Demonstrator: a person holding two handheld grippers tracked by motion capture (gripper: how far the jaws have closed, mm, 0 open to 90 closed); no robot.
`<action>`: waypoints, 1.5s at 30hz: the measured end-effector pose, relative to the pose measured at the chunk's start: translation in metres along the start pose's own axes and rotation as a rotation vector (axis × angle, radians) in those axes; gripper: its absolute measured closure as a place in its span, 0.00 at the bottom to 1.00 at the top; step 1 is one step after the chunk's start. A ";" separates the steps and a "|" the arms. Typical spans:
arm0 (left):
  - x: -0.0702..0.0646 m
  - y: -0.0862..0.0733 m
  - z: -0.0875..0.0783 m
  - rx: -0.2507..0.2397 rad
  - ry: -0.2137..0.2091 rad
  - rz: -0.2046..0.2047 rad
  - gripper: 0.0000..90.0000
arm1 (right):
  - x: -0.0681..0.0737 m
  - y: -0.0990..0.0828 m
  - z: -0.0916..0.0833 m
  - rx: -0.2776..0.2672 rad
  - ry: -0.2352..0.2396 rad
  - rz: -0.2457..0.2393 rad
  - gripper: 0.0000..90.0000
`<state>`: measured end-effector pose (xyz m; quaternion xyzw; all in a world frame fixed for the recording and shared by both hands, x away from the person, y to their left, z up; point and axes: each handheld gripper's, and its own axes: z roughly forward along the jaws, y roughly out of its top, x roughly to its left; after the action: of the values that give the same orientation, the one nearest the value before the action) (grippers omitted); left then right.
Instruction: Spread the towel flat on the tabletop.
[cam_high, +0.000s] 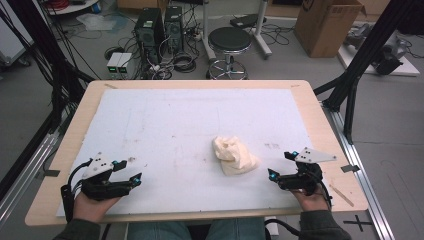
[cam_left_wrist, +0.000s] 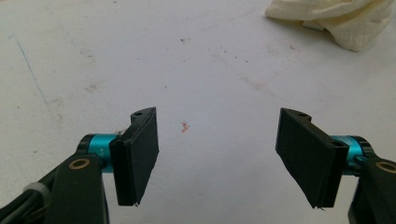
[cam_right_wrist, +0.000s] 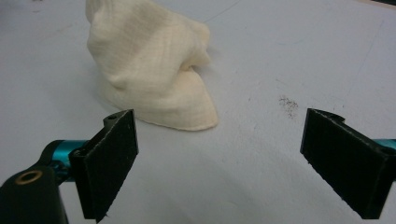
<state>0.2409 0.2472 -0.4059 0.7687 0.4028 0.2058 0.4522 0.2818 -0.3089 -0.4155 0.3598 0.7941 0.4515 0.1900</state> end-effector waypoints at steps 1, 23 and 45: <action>0.000 0.000 0.000 0.000 0.000 0.000 0.34 | -0.001 0.000 0.001 0.002 0.000 -0.002 0.12; -0.002 0.000 -0.002 -0.002 -0.007 0.007 0.34 | 0.002 -0.001 -0.003 -0.016 0.002 -0.008 0.12; 0.000 -0.001 -0.003 -0.013 0.001 -0.004 0.34 | 0.002 0.010 0.002 -0.017 0.023 -0.009 0.12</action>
<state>0.2383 0.2486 -0.4048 0.7649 0.4032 0.2078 0.4574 0.2860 -0.3033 -0.4074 0.3493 0.7939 0.4616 0.1859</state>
